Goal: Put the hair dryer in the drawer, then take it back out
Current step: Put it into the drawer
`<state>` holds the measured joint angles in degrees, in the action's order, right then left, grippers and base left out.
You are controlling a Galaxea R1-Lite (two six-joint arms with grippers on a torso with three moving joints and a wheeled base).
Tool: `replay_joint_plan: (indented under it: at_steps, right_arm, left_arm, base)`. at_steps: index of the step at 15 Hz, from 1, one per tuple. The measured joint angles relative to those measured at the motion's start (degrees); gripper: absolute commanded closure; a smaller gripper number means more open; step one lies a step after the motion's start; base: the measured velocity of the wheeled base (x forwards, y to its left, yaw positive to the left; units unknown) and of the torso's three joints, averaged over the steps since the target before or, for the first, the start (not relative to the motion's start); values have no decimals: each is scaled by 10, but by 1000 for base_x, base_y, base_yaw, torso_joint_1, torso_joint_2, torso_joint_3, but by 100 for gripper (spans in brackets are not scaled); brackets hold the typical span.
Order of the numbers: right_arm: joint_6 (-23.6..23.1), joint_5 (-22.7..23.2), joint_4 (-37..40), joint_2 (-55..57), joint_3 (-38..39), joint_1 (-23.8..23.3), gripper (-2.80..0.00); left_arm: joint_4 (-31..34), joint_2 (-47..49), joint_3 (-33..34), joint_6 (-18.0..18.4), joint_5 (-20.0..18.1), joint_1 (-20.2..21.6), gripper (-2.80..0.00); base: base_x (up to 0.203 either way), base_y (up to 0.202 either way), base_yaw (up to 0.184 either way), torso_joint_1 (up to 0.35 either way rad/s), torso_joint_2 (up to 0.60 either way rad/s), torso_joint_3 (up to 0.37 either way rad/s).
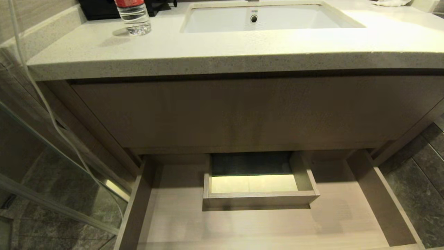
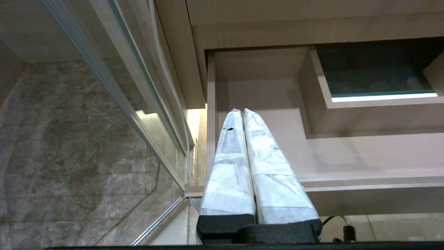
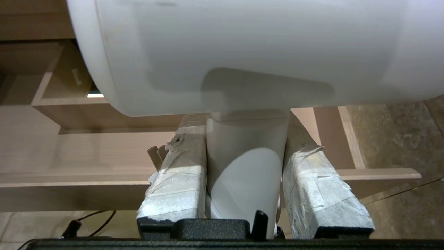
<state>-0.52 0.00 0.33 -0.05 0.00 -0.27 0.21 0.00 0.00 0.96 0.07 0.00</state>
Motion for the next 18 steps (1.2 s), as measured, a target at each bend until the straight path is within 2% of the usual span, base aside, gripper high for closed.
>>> replay_joint_plan:
  at_steps: [14, 16, 18]
  right_arm:
    - [-3, 3, 9, 0, -8, 0, 0]
    - [-2, 17, 48, 8, -69, 0, 0]
    - [-2, 33, 126, 33, -149, 0, 0]
  left_arm:
    - [0, 0, 0, 0, 0, 0, 0]
    - [0, 0, 0, 0, 0, 0, 0]
    - [0, 0, 0, 0, 0, 0, 0]
  base:
    - [0, 0, 0, -4, 21, 15]
    - [0, 0, 0, 0, 0, 0]
    - [0, 0, 0, 0, 0, 0]
